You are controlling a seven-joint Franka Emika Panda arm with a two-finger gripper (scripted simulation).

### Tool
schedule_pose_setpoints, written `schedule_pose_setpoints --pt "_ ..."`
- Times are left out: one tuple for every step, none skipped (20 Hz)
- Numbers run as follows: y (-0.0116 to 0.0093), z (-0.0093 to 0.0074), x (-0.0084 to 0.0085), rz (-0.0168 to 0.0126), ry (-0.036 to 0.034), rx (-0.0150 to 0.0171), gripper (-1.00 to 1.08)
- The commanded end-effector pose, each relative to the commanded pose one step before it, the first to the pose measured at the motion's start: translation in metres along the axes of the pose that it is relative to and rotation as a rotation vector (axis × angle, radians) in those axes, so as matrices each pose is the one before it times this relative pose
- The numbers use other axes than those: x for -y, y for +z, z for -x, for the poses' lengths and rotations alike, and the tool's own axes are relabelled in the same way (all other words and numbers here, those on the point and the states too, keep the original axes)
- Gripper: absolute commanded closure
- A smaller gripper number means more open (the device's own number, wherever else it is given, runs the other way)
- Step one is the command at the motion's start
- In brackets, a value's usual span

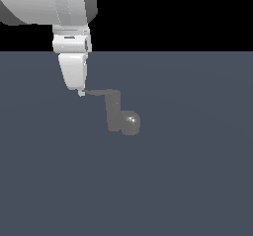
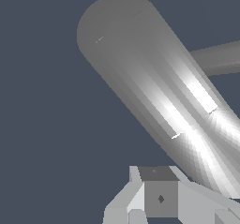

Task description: Turn on the faucet by rotating a designated handle.

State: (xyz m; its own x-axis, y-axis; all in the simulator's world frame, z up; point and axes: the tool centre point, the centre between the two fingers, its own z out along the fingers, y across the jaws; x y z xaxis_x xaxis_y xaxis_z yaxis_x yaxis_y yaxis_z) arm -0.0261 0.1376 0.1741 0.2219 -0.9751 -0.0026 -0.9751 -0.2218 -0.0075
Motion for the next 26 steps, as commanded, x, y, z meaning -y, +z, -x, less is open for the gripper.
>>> schedule_pose_setpoints --pt "0.00077 -0.01043 -0.00796 0.00382 0.01012 -0.0024 1.08" --pt "-0.00007 -0.00177 -0.00287 0.0 0.0 0.0 1.08" --pt "-0.00007 -0.00177 -0.00288 0.0 0.0 0.0 1.08" --pt "-0.00007 -0.00178 -0.00288 0.0 0.0 0.0 1.08" --pt "0.00029 -0.00171 -0.00277 0.00068 -0.00012 -0.00007 1.08" --pt "-0.00007 -0.00178 -0.00289 0.0 0.0 0.0 1.08" --pt "-0.00007 -0.00179 -0.0029 0.0 0.0 0.0 1.08" --pt "0.00029 -0.00171 -0.00279 0.00068 -0.00013 -0.00006 1.08" --pt "-0.00007 -0.0018 -0.00291 0.0 0.0 0.0 1.08" --pt "-0.00007 -0.0018 -0.00291 0.0 0.0 0.0 1.08" --pt "0.00018 -0.00174 -0.00284 0.00048 -0.0001 -0.00004 1.08" --pt "-0.00007 -0.00181 -0.00292 0.0 0.0 0.0 1.08" --pt "-0.00007 -0.00181 -0.00293 0.0 0.0 0.0 1.08" --pt "0.00027 -0.00173 -0.00281 0.00067 -0.00016 -0.00004 1.08" --pt "-0.00007 -0.00182 -0.00294 0.0 0.0 0.0 1.08" --pt "-0.00007 -0.00183 -0.00294 0.0 0.0 0.0 1.08" --pt "0.00026 -0.00173 -0.00283 0.00066 -0.00019 -0.00003 1.08" --pt "-0.00008 -0.00184 -0.00295 0.0 0.0 0.0 1.08" --pt "-0.00008 -0.00185 -0.00295 0.0 0.0 0.0 1.08" --pt "0.0 0.0 0.0 0.0 0.0 0.0 1.08" --pt "-0.00151 0.00734 0.00486 -0.00525 -0.01084 0.00052 1.08" --pt "0.00008 -0.0054 -0.00128 0.00032 0.00061 -0.00002 1.08" --pt "0.00015 -0.00556 -0.00127 0.00046 0.00086 -0.00003 1.08" --pt "0.00003 -0.00539 -0.00131 0.00023 0.00043 -0.00001 1.08" --pt "0.00008 -0.00552 -0.0013 0.00033 0.00061 -0.00002 1.08" --pt "0.00015 -0.00568 -0.0013 0.00046 0.00086 -0.00003 1.08"
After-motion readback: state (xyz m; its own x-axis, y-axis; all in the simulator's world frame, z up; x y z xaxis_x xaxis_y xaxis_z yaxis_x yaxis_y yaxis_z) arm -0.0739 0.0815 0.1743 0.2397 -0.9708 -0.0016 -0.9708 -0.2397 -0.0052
